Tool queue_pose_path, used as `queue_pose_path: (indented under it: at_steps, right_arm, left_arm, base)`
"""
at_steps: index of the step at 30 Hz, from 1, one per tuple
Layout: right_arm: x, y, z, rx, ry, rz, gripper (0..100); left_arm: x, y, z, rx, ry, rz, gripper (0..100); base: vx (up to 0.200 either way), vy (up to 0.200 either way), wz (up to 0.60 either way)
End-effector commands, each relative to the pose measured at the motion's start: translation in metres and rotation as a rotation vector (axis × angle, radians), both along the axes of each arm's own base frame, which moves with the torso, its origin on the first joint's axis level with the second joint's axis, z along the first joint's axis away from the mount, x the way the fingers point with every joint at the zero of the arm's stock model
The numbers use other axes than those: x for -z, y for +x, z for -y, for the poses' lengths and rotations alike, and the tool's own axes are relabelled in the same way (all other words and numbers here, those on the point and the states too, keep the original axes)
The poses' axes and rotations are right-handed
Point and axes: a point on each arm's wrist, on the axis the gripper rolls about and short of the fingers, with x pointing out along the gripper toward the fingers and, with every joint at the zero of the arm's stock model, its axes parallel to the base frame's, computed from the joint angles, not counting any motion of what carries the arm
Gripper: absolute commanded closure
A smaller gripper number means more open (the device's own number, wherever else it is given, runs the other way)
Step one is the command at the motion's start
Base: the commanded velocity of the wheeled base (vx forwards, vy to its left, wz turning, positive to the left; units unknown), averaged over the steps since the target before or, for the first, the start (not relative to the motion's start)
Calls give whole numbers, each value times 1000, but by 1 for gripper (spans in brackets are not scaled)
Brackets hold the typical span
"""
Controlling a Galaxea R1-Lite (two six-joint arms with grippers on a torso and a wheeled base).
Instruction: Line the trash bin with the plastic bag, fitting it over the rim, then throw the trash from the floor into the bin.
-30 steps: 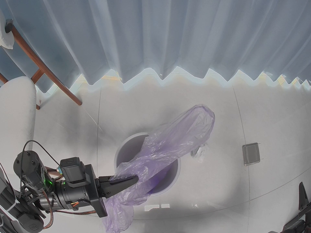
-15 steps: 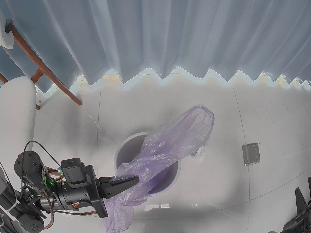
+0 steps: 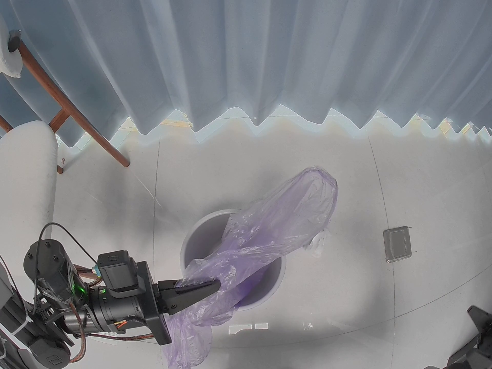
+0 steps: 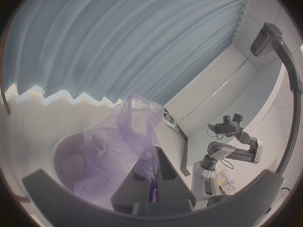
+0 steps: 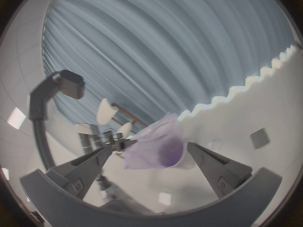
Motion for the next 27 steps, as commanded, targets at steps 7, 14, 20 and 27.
queue_pose_path:
  at_steps: [7,14,20,27]
  right_arm:
    - [-20,-11,-6,-421,133,-210,0]
    - [-30,0,-6,-517,194,-372,0]
    - [-44,27,-7,-530,218,-465,0]
    - [-63,63,-7,-520,238,-538,0]
  left_arm:
    - [2,0,1,4,16,15,100]
    - [3,1,1,4,19,10,100]
    - [6,2,2,4,27,-1,100]
    - [6,2,2,4,26,0,100]
  base:
    - [0,0,0]
    - [0,0,0]
    - [0,0,0]
    - [0,0,0]
